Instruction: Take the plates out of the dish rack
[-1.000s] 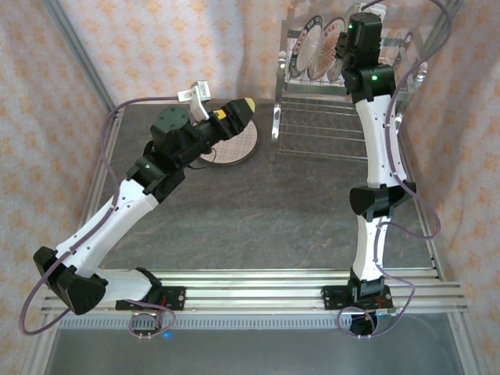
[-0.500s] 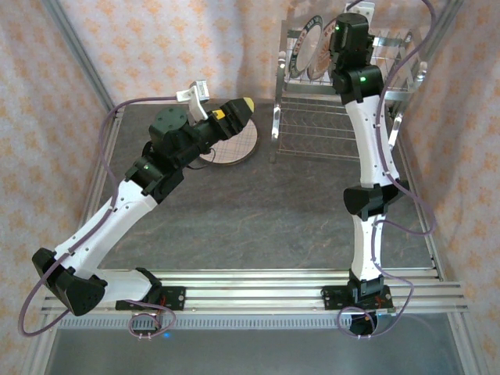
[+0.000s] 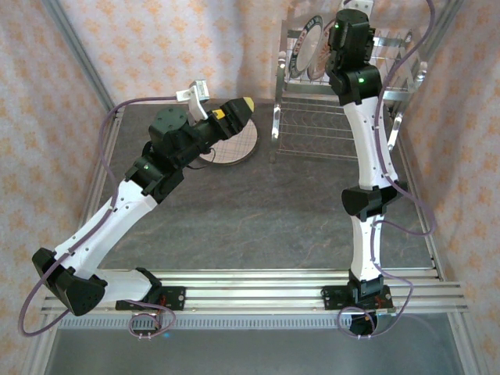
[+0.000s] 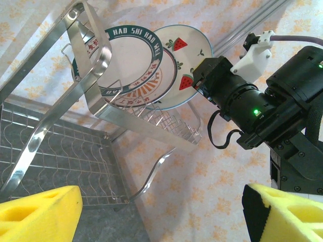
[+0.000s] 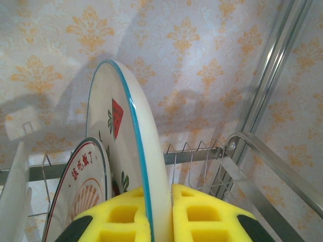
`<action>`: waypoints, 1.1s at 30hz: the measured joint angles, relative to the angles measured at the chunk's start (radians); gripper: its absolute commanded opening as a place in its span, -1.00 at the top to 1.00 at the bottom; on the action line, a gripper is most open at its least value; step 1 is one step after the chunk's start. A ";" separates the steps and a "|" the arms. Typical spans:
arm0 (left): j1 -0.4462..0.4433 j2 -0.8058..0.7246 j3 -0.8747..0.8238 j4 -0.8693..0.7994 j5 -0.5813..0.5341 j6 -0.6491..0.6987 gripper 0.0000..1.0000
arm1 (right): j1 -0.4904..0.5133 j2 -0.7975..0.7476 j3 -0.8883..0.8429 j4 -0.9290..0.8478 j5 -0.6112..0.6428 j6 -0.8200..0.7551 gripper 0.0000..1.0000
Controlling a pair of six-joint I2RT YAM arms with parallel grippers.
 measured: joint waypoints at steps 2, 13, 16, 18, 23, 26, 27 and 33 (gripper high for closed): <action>0.000 0.000 0.000 0.005 0.000 0.000 -0.67 | 0.003 0.000 0.000 0.000 0.000 -0.001 1.00; -0.006 0.002 0.000 0.020 0.000 -0.008 -0.66 | 0.006 0.000 0.000 0.000 0.019 -0.028 1.00; -0.006 0.012 0.000 0.023 0.001 -0.017 -0.66 | 0.006 -0.002 0.000 0.000 0.020 -0.036 1.00; -0.007 0.023 0.000 0.028 0.001 -0.026 -0.65 | 0.006 -0.006 0.000 -0.001 0.020 -0.038 1.00; -0.019 0.055 0.000 0.047 0.008 -0.049 -0.65 | 0.006 -0.027 0.000 -0.004 0.020 -0.042 1.00; -0.029 0.074 0.005 0.053 0.012 -0.056 -0.64 | 0.006 -0.044 0.000 -0.010 0.022 -0.042 1.00; -0.031 0.080 0.008 0.056 0.013 -0.057 -0.64 | 0.006 -0.049 0.000 -0.010 0.023 -0.042 1.00; -0.040 0.096 0.019 0.079 0.027 -0.079 -0.64 | 0.006 -0.079 0.000 -0.029 0.030 -0.042 1.00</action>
